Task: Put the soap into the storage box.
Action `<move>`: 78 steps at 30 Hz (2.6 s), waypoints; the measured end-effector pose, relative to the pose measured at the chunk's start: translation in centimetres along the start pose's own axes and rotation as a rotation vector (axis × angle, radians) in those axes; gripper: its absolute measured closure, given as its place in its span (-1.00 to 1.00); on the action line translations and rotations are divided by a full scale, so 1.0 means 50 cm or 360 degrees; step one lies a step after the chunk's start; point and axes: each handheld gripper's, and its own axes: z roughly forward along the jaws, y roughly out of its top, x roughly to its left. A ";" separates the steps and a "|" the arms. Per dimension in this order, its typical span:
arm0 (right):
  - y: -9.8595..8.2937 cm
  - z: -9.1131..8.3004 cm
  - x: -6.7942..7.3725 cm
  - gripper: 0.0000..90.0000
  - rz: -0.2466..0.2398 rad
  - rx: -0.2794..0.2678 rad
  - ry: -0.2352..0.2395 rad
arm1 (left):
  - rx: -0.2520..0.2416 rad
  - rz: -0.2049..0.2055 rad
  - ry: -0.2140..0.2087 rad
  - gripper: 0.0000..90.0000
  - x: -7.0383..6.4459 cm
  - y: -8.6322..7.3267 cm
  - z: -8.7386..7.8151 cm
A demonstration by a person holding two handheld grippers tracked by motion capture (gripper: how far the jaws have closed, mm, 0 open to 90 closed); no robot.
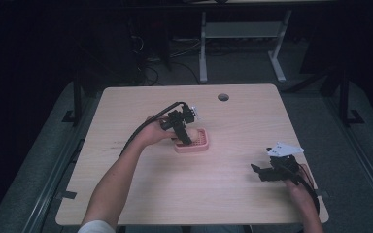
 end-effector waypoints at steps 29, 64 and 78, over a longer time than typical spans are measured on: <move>0.002 -0.001 -0.001 -0.69 -0.0007 -0.0010 0.0000 | 0.0056 0.0033 -0.0017 -0.30 0.010 0.041 0.045; 0.006 0.000 0.002 -0.69 -0.0026 -0.0008 -0.0012 | 0.0061 0.0078 0.0041 -0.47 -0.013 0.031 0.016; 0.006 0.001 0.003 -0.69 -0.0021 0.0005 -0.0026 | -0.0047 0.0041 0.0051 -0.48 -0.034 -0.003 -0.033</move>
